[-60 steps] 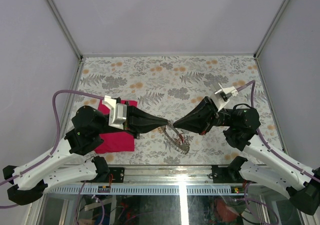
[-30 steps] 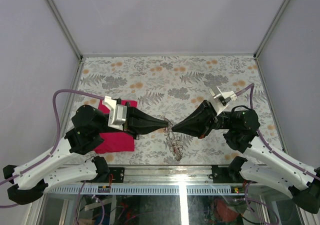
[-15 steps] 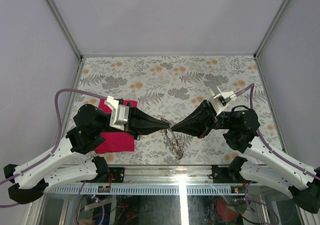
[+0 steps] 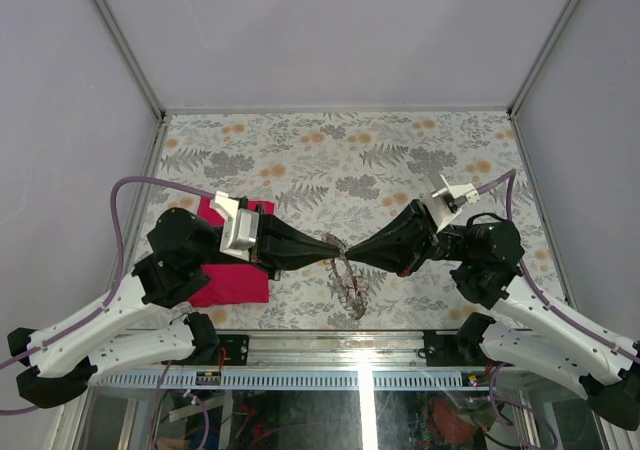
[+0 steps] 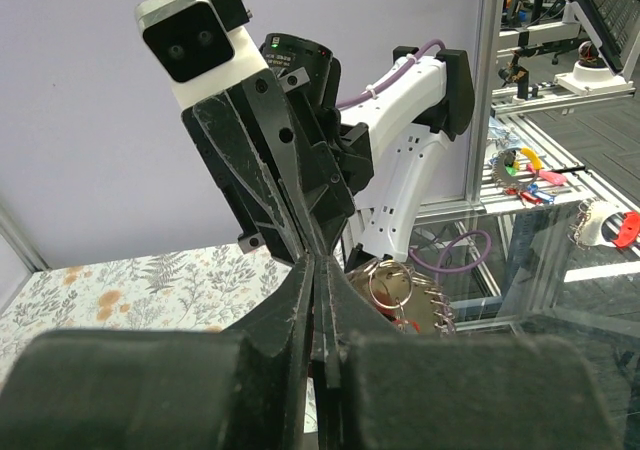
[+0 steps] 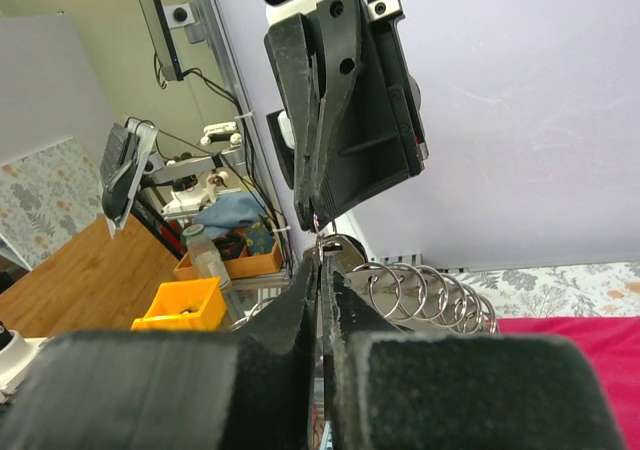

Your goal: Put the keys on the keyring

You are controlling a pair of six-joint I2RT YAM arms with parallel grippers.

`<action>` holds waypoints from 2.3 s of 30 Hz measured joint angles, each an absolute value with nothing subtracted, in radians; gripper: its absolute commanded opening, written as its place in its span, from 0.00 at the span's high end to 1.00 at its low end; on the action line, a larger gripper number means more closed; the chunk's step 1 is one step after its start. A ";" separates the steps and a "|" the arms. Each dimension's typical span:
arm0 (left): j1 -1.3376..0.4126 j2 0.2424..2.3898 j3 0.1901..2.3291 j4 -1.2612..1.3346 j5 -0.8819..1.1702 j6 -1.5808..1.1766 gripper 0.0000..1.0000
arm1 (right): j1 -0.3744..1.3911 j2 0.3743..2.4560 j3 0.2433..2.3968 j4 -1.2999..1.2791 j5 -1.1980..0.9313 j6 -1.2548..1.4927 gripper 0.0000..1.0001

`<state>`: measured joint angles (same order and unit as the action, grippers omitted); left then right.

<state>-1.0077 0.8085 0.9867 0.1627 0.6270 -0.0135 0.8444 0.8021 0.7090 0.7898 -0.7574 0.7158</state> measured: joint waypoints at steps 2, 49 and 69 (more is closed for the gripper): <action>-1.008 0.808 0.987 0.163 0.630 -0.014 1.00 | 0.844 0.793 0.709 0.790 -0.745 0.711 1.00; -1.007 0.809 0.987 0.149 0.616 -0.014 0.79 | 0.851 0.693 0.709 0.678 -0.558 0.667 1.00; -1.007 0.791 0.912 0.251 0.391 -0.145 0.61 | 0.851 0.677 0.738 0.449 -0.505 0.449 1.00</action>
<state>-1.0069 0.7914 0.9119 0.2508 0.3908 -0.1448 0.8509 0.6773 0.7376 0.4488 -0.5049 0.4488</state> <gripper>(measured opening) 0.378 0.011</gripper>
